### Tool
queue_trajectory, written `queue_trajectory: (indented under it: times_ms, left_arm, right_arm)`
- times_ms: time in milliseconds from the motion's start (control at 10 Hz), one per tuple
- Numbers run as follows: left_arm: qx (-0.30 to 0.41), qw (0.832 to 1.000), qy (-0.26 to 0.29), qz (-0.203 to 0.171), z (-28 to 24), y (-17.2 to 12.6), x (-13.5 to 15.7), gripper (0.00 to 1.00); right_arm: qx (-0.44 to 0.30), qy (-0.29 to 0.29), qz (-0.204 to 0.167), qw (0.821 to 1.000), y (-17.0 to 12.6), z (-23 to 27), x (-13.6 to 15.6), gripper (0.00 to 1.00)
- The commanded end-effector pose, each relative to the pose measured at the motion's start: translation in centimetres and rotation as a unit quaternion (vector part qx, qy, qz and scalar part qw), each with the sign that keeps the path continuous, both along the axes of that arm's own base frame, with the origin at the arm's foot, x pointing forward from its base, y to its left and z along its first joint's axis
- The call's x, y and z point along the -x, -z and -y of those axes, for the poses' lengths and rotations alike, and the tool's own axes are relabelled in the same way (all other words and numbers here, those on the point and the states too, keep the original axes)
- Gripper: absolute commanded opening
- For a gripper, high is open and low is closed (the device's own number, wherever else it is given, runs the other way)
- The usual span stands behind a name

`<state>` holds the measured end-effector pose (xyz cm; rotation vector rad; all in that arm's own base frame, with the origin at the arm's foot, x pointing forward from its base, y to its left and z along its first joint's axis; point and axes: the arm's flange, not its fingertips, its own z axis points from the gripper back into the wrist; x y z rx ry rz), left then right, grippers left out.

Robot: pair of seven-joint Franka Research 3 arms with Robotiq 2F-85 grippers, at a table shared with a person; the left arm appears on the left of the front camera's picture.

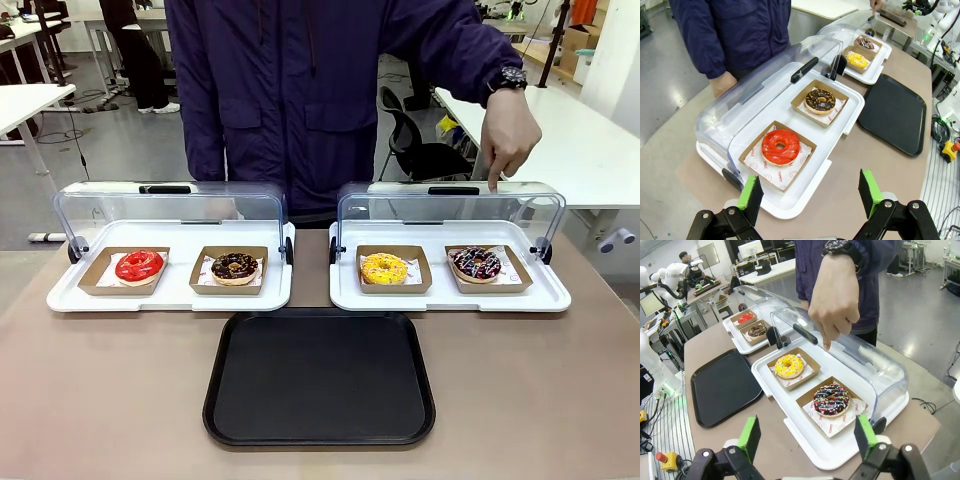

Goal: Move the fourth donut from the left to the tray.
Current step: Pick up the Paper togo box containing the Donut indicated by the person and place it on the Handle tray.

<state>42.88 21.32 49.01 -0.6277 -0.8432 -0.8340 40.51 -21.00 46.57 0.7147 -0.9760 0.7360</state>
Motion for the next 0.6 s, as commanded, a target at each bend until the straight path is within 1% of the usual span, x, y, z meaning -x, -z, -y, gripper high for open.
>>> queue_trajectory:
  times_ms: [0,400,500]
  left_arm:
    - [0.002,1.000,0.002,0.002,0.05,-0.05,0.00,1.00]
    - [0.002,1.000,0.002,0.002,0.05,-0.05,0.00,1.00]
    - [0.002,1.000,0.002,0.002,0.05,-0.05,0.00,1.00]
  right_arm:
    - [-0.002,-0.003,0.006,1.000,-0.11,-0.08,-0.02,1.00]
    - [-0.002,-0.003,0.006,1.000,-0.11,-0.08,-0.02,1.00]
    - [0.000,0.000,0.000,1.000,0.00,0.00,0.00,1.00]
